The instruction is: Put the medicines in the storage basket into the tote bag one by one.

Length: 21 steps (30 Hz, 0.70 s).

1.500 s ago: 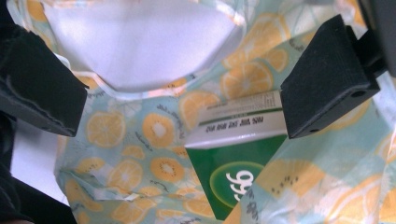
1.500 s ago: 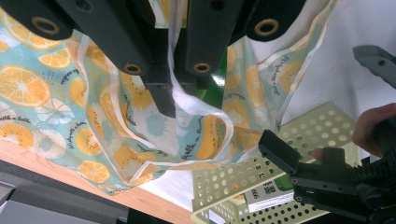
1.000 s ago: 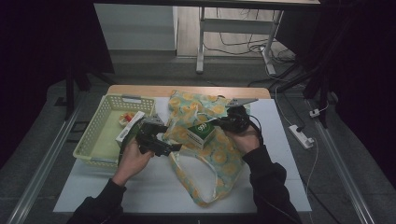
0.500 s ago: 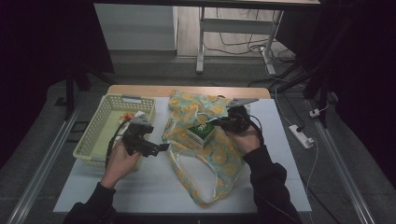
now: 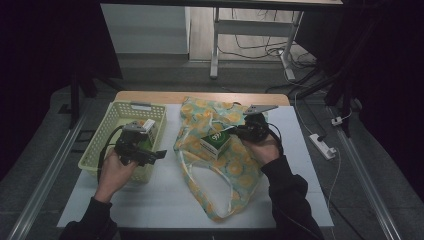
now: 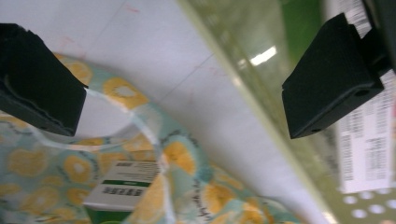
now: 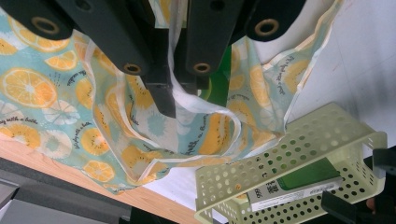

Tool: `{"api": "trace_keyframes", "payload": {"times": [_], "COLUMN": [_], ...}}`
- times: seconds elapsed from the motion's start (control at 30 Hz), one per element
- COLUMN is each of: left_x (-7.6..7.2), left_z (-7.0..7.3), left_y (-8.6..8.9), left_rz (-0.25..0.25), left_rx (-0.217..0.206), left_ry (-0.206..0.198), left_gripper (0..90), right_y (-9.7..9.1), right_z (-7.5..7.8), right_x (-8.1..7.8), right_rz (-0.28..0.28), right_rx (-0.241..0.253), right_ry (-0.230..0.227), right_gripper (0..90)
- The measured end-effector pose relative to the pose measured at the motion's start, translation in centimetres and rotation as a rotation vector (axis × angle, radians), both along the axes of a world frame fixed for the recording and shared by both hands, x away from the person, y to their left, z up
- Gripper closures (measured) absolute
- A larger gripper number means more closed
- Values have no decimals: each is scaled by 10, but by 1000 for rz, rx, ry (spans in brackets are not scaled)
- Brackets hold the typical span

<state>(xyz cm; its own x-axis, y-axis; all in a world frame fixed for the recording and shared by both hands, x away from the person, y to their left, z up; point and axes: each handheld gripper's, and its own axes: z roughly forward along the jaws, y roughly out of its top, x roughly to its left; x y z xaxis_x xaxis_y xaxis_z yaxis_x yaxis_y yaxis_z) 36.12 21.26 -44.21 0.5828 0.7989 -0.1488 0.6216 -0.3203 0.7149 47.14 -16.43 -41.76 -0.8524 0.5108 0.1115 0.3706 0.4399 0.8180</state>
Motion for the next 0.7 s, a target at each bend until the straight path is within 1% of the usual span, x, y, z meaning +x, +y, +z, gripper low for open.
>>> {"api": "trace_keyframes", "payload": {"times": [0.03,0.17,0.23,0.3,0.4,0.5,0.63,0.7], "left_x": [0,-2,-3,-2,0,2,6,7], "left_z": [1,3,3,2,-5,-11,-20,-24], "left_y": [2,13,18,25,39,47,52,54], "left_rz": [7,39,61,95,135,160,177,177], "left_rx": [10,18,39,62,39,42,69,87], "left_ry": [-2,-5,-9,-8,12,39,80,98], "left_gripper": [0,0,0,0,0,0,0,3], "right_y": [0,1,1,1,2,2,3,3], "right_z": [0,0,0,-1,-1,-1,-2,-2], "right_x": [0,0,0,0,0,0,0,0], "right_rz": [0,3,4,5,7,8,8,8], "right_rx": [0,-1,-1,0,-2,-6,-8,-9], "right_ry": [1,0,1,3,3,4,5,4], "right_gripper": [893,893,893,893,893,893,893,893]}}
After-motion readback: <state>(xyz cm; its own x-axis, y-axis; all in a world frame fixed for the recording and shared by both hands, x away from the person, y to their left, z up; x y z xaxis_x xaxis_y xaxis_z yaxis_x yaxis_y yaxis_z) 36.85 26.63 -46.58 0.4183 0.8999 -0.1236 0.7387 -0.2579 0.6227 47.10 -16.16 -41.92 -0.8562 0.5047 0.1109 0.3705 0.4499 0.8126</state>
